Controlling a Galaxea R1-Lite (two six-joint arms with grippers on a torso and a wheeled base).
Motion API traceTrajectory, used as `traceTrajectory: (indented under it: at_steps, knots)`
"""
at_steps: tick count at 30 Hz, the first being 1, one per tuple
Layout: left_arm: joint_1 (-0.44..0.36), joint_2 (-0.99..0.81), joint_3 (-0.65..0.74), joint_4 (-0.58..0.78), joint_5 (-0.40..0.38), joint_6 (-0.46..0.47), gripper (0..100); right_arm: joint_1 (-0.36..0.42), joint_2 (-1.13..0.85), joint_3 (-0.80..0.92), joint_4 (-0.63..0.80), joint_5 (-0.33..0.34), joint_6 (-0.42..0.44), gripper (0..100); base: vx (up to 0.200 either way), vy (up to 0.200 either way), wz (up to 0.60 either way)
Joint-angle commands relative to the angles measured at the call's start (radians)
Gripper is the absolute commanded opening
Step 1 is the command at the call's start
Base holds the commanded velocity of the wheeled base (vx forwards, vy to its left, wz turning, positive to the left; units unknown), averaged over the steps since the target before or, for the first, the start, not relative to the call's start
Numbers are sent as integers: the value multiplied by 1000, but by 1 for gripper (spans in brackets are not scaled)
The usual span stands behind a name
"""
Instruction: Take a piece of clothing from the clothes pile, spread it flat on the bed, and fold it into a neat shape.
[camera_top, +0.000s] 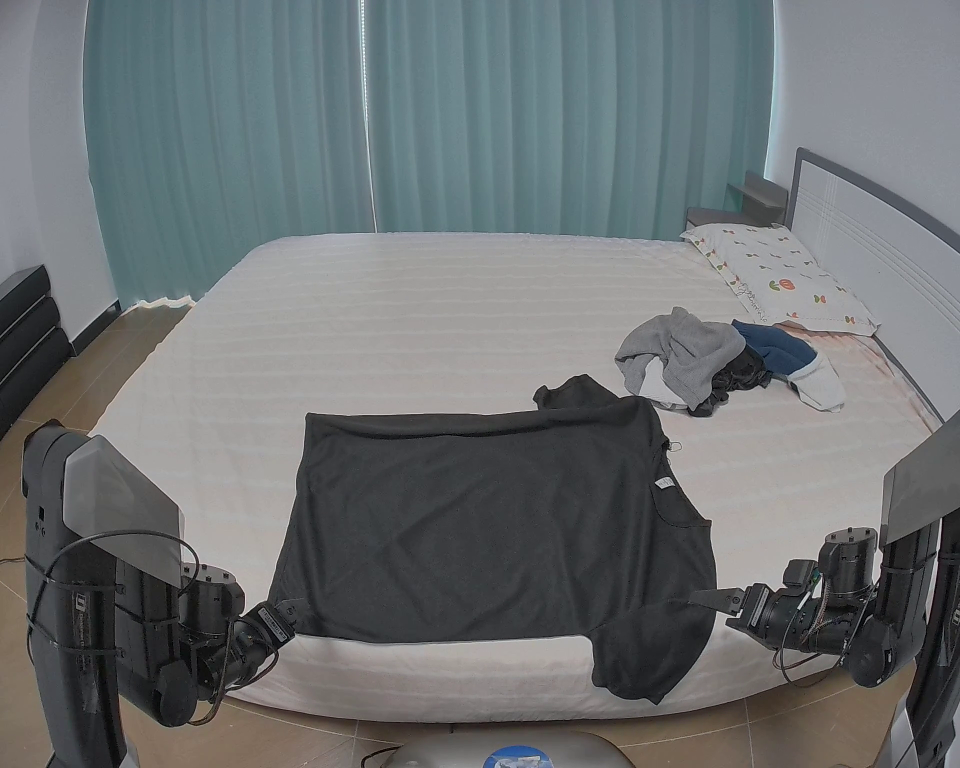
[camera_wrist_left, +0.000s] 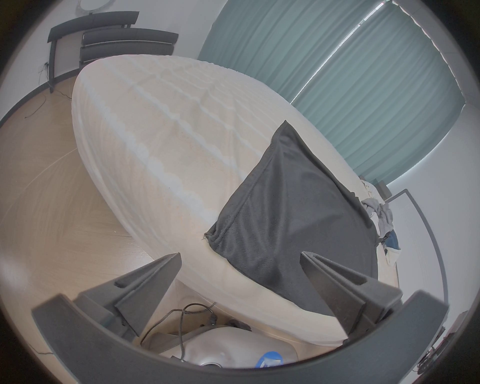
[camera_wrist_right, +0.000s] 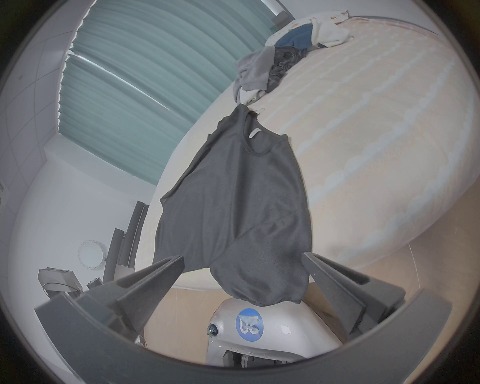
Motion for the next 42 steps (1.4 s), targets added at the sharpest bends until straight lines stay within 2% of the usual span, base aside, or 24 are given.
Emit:
traceTrajectory:
  at_steps: [1, 5, 6, 13, 14, 18, 30, 40, 42]
  knots:
    - [-14, 63, -64, -2, 24, 34, 100, -6, 17, -1, -12, 1, 8, 100, 0, 0, 0]
    - [-16, 67, -67, -2, 44, 39, 100, -7, 20, 2, -12, 1, 8, 100, 0, 0, 0]
    - [-16, 67, -64, -2, 44, 39, 0, -7, 20, 2, -12, 1, 8, 100, 0, 0, 0]
    - [-5, 66, -49, -2, 54, 31, 0, -10, 15, 7, -12, -1, 5, 100, 0, 0, 0]
    - [-1, 66, -24, -6, 77, 28, 0, -10, 3, 13, -12, -2, 5, 100, 0, 0, 0]
    - [2, 66, 16, -14, 88, 23, 0, -12, -26, 28, -10, -1, 5, 100, 0, 0, 0]
    - [22, 66, 56, -14, 114, 23, 0, -41, 43, 14, -10, -6, -11, 100, 0, 0, 0]
    - [35, 61, 42, -14, 73, 19, 0, -24, 120, -50, -10, -9, -40, 100, 0, 0, 0]
    - [41, 60, 36, -14, 67, 17, 0, -24, 135, -70, -10, -29, -50, 100, 0, 0, 0]
